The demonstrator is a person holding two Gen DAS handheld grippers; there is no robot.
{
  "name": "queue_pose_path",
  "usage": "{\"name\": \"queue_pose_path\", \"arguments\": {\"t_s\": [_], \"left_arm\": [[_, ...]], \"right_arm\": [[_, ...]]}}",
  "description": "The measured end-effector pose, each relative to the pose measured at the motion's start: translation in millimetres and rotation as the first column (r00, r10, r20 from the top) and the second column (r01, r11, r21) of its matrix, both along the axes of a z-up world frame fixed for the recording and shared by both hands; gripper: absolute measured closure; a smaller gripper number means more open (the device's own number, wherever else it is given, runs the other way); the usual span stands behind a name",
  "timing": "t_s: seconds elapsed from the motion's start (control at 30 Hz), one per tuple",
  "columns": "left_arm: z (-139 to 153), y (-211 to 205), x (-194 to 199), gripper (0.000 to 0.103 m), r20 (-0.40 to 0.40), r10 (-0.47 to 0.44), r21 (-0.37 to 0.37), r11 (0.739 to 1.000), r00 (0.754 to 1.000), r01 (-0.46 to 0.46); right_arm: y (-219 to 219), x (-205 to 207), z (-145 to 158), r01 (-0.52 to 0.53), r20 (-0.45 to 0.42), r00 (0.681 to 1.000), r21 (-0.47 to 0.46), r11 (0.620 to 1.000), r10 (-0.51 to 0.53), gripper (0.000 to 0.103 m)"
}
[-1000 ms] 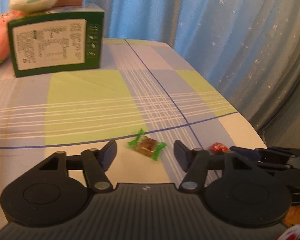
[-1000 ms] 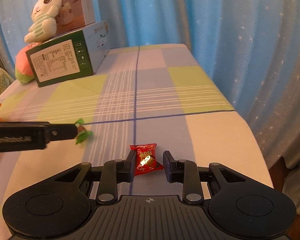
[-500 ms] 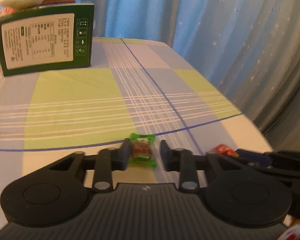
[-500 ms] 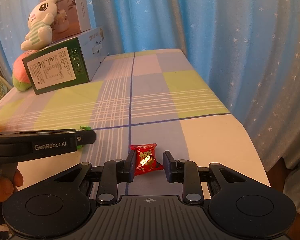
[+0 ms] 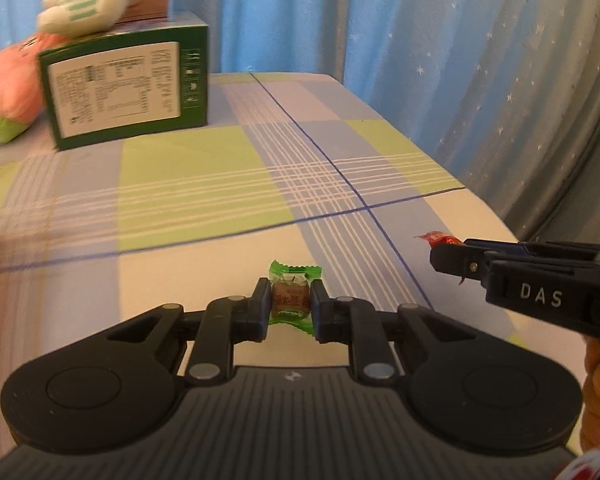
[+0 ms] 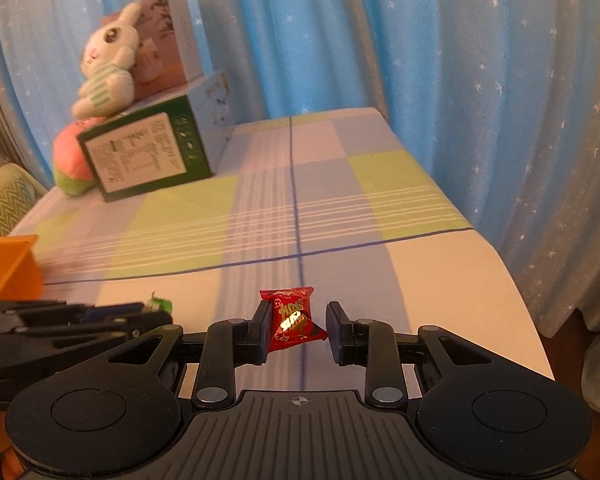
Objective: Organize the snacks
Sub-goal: 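Carry the green and red candies over the orange tray with both tools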
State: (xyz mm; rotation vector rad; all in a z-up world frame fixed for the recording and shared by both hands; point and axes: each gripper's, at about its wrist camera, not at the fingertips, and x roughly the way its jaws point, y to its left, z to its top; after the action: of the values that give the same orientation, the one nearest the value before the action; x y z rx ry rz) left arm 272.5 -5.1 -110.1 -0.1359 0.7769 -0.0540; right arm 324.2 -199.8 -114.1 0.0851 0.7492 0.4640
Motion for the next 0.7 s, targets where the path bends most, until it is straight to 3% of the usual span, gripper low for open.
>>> {"name": "queue_pose_path", "arguments": {"t_s": [0.33, 0.7], "left_arm": [[49.8, 25.3, -91.7, 0.085, 0.032, 0.06, -0.053, 0.997, 0.998, -0.058], [88.6, 44.1, -166.8, 0.085, 0.061, 0.11, -0.097, 0.99, 0.992, -0.104]], "right_arm": [[3.3, -78.4, 47.0, -0.012, 0.037, 0.999, 0.055, 0.998, 0.01, 0.074], [17.1, -161.1, 72.7, -0.018, 0.028, 0.999, 0.075, 0.997, 0.016, 0.074]]}}
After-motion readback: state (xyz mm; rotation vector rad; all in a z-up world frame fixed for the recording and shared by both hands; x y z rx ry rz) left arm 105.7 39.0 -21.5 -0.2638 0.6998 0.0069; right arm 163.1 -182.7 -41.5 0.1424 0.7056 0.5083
